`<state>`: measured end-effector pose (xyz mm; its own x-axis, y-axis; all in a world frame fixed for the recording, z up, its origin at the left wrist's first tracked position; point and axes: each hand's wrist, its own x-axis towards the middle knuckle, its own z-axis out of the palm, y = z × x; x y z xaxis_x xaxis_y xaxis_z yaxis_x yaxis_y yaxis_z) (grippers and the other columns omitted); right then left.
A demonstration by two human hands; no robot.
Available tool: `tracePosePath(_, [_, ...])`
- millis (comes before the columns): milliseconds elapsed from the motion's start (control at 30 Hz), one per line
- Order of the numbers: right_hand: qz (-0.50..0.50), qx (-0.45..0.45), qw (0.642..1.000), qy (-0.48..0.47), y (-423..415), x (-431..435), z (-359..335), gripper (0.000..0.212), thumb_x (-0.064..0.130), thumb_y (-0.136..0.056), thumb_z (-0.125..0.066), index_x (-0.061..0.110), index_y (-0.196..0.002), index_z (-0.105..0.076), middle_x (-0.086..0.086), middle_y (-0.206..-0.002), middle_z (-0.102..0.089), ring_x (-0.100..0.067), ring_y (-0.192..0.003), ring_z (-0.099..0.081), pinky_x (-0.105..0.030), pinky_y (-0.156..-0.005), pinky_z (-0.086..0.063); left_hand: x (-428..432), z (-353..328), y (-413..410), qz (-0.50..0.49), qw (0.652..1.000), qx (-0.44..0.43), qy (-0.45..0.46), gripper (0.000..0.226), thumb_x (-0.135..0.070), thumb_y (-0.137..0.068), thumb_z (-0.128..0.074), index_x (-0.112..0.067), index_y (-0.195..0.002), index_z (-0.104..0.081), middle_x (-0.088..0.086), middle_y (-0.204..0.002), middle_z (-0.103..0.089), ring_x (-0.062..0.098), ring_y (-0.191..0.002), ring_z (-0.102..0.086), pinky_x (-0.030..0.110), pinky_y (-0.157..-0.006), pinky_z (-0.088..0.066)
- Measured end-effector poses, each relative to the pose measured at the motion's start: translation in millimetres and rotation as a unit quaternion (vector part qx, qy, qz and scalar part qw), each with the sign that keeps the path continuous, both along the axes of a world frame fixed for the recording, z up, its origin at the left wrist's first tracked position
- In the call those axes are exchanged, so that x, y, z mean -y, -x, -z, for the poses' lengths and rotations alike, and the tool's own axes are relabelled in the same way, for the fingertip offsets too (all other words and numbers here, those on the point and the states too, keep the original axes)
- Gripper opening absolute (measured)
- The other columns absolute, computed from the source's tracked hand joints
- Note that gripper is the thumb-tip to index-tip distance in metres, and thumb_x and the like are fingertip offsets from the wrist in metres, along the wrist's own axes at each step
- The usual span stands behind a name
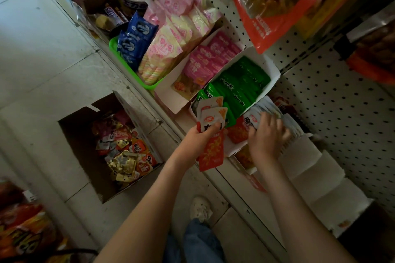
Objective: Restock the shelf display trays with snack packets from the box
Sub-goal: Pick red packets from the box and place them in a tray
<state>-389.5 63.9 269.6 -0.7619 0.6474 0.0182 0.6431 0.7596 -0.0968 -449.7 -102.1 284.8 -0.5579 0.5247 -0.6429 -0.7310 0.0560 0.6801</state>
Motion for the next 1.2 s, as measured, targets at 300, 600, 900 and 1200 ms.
tracePosePath(300, [-0.057,0.022,0.998,0.008,17,-1,-3,0.052,0.012,-0.082,-0.065,0.012,-0.130,-0.046,-0.014,-0.130,-0.046,-0.032,-0.119,-0.041,-0.043,-0.096,-0.028,20,-8,4,0.111,0.989,0.101,-0.010,0.033,-0.031,-0.089,-0.064,-0.013,-0.116,-0.059,0.013,-0.113,-0.070,0.031,-0.108,-0.065,0.046,-0.099,-0.050])
tracePosePath(600, [-0.043,-0.061,0.773,0.630,20,41,-63,0.028,0.029,-0.084,-0.066,0.034,-0.109,-0.056,0.010,-0.104,-0.065,-0.008,-0.093,-0.064,-0.020,-0.066,-0.053,32,-17,1,0.123,0.976,0.169,-0.059,0.055,-0.050,-0.085,-0.054,-0.002,-0.113,-0.057,0.017,-0.097,-0.070,0.030,-0.090,-0.067,0.044,-0.095,-0.051])
tracePosePath(900, [-0.075,-0.035,0.797,0.599,19,27,-58,0.041,0.007,-0.094,-0.056,0.046,-0.106,-0.060,0.002,-0.110,-0.068,-0.016,-0.099,-0.067,-0.037,-0.079,-0.057,36,-16,-3,0.122,0.987,0.097,-0.021,0.028,-0.012,-0.088,-0.066,-0.007,-0.114,-0.058,0.010,-0.093,-0.074,0.024,-0.084,-0.072,0.034,-0.077,-0.058])
tracePosePath(1200, [-0.052,-0.031,0.800,0.597,20,37,-61,0.015,0.025,-0.090,-0.064,0.032,-0.101,-0.057,0.008,-0.094,-0.067,-0.001,-0.076,-0.066,-0.018,-0.063,-0.053,33,-16,-2,0.096,0.991,-0.014,0.096,0.028,-0.043,-0.083,-0.071,-0.016,-0.091,-0.068,0.003,-0.081,-0.075,0.019,-0.076,-0.072,0.035,-0.080,-0.059])
